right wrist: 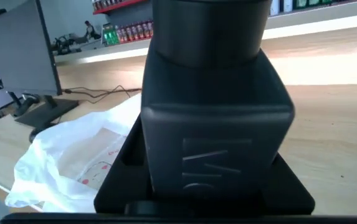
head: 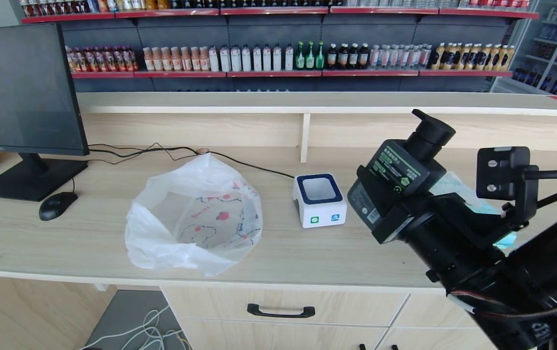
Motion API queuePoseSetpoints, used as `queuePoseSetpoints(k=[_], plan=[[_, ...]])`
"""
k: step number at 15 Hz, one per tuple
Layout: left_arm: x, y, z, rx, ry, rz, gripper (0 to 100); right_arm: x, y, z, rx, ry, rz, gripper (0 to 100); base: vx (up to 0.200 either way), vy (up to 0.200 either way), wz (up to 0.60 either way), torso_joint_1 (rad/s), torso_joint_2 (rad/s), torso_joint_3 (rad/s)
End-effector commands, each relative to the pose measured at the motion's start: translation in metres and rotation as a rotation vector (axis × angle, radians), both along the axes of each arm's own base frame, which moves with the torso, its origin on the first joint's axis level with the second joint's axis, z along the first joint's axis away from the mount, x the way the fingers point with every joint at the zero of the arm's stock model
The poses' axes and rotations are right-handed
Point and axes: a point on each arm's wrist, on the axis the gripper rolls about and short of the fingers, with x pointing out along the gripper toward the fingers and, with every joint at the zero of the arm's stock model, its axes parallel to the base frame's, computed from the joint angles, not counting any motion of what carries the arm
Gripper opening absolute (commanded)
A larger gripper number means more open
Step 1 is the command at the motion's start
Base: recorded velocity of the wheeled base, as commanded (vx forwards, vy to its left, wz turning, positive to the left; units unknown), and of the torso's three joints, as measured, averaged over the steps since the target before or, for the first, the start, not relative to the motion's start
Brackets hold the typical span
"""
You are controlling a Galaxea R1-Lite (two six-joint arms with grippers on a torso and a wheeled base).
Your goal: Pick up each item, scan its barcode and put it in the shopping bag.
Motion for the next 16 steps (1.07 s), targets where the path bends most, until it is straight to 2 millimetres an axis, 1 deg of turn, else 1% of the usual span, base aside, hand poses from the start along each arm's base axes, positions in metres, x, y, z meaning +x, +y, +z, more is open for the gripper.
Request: queuePoseSetpoints(k=[1,2,5,6,7,10,11,12,14,16], plan=[[0.0,0.0,0.0,-0.001,-0.002,0.0,100,-0.009,-0.005,0.0,0.049,0.023,0.033,0,0.0,0.0,0.0,0.0,0.0,0.0],[0.0,0.0,0.0,-0.001,-0.002,0.0,100,-0.01,-0.002,0.001,0.084,0.033,0.064,0,0.0,0.0,0.0,0.0,0.0,0.0],[0.0,0.0,0.0,-0.001,-0.002,0.0,100,-0.034,0.024,0.01,0.26,0.099,0.364,0,0.0,0.0,0.0,0.0,0.0,0.0],[0.0,0.0,0.0,-0.001,0.0,0.0,100,-0.036,0.027,0.011,0.292,0.114,0.393,0,0.0,0.0,0.0,0.0,0.0,0.0],[0.0,0.0,0.0,-0.001,-0.002,0.0,100,-0.041,0.032,0.014,0.36,0.148,0.446,0,0.0,0.0,0.0,0.0,0.0,0.0],[0.0,0.0,0.0,-0.001,-0.002,0.0,100,-0.044,0.036,0.015,0.47,0.218,0.506,0,0.0,0.0,0.0,0.0,0.0,0.0],[0.0,0.0,0.0,-0.001,-0.002,0.0,100,-0.053,0.042,0.026,0.545,0.225,0.576,0,0.0,0.0,0.0,0.0,0.0,0.0],[0.0,0.0,0.0,-0.001,-0.002,0.0,100,-0.066,0.043,0.034,0.592,0.241,0.642,0,0.0,0.0,0.0,0.0,0.0,0.0],[0.0,0.0,0.0,-0.001,0.001,0.0,100,-0.08,0.047,0.033,0.608,0.279,0.708,0,0.0,0.0,0.0,0.0,0.0,0.0],[0.0,0.0,0.0,-0.001,0.0,0.0,100,-0.081,0.047,0.028,0.62,0.316,0.714,0,0.0,0.0,0.0,0.0,0.0,0.0]])
